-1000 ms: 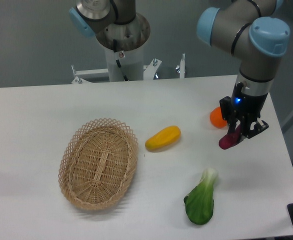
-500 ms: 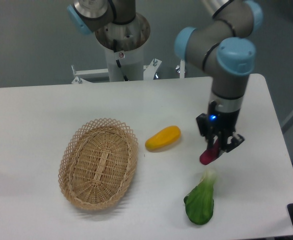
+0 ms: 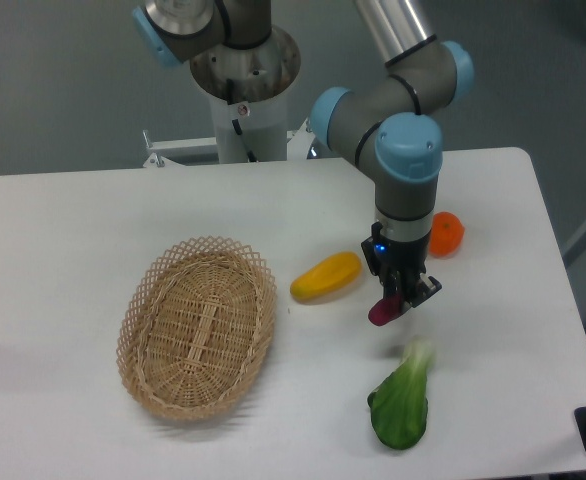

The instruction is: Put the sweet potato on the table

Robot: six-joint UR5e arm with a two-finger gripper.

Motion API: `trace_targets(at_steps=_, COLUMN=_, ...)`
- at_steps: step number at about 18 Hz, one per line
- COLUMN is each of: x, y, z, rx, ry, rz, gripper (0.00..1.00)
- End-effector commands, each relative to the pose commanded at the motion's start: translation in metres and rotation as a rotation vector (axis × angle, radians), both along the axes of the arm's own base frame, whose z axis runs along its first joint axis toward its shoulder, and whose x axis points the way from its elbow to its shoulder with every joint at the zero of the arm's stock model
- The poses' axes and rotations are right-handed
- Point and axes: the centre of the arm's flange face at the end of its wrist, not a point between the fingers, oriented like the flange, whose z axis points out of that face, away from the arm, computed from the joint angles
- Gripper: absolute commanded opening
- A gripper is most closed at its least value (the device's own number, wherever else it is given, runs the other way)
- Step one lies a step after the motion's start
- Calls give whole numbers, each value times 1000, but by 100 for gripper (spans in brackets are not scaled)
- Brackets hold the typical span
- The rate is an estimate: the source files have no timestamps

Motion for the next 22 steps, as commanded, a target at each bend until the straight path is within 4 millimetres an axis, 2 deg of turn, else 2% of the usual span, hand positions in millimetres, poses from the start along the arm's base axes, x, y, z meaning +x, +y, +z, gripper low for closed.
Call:
trace_targets(at_steps=8, x=-1, y=-3, z=-17, rx=-34, ry=-7, rz=-37, gripper=39)
trace_targets(at_steps=9, x=-2, y=-5, z=-16, rx=-32, ry=-7, rz=-28, gripper=53)
trace_targets(at_steps=10, x=-4, y=-5, z=-15, rx=-31, ry=-4, rz=-30, gripper=86)
trace_targets(at_steps=11, x=-4, y=-6, z=-12, rx=-32, ry=-2, rz=-20, gripper=100)
trace_targets(at_steps=16, x=-24, y=-29, z=14, rx=-7, ry=32, rz=47, gripper=100)
trace_targets(at_steps=19, x=-35, y=-23, z=35, rx=26, ry=68, rz=70, gripper=100)
trace_targets(at_steps=22, x=-51, y=-16, z=69, rx=58, ry=130, rz=79, gripper=100)
